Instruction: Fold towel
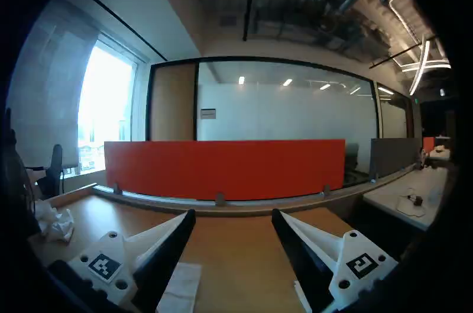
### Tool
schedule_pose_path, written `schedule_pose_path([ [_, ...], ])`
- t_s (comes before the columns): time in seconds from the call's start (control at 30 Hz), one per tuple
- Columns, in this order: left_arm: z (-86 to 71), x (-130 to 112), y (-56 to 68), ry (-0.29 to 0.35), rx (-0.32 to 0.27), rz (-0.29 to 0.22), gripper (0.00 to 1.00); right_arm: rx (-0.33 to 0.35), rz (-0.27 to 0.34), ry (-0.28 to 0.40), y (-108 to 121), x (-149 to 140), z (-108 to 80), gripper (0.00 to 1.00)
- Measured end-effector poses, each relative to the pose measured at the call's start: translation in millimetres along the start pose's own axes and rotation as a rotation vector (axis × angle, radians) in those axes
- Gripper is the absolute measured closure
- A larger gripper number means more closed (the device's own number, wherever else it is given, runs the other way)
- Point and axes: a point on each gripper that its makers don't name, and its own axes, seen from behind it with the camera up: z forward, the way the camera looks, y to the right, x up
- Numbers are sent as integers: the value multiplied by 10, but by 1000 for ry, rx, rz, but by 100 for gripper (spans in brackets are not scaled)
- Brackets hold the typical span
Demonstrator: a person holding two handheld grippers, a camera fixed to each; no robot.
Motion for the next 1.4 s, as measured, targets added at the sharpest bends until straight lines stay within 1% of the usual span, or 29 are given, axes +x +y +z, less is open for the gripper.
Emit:
schedule_pose_path([
  [0.1, 9, -1, 44, -17, -19, 7, 29, 8, -3, -10, -14, -11, 13, 0],
  [0.2, 26, -19, 121, -42, -55, 14, 29, 33, -16, -34, -59, -29, 15, 0],
  [0.3, 40, -35, 212, -65, -100, 22, 29, 66, -42, -67, -124, -59, 14, 0],
  [0.6, 20, -72, 438, -127, -231, 84, 29, 221, -137, -150, -439, -103, -20, 0],
  [0.8, -32, -169, 579, -177, -321, 126, 29, 313, -161, -199, -639, -139, -60, 0],
  [1.07, -114, -367, 799, -242, -432, 182, 29, 417, -216, -281, -826, -332, -145, 0],
  [1.2, -165, -487, 895, -274, -474, 196, 29, 453, -245, -317, -869, -435, -171, 0],
  [1.4, -221, -666, 1019, -313, -523, 214, 29, 485, -264, -362, -880, -593, -189, 0],
])
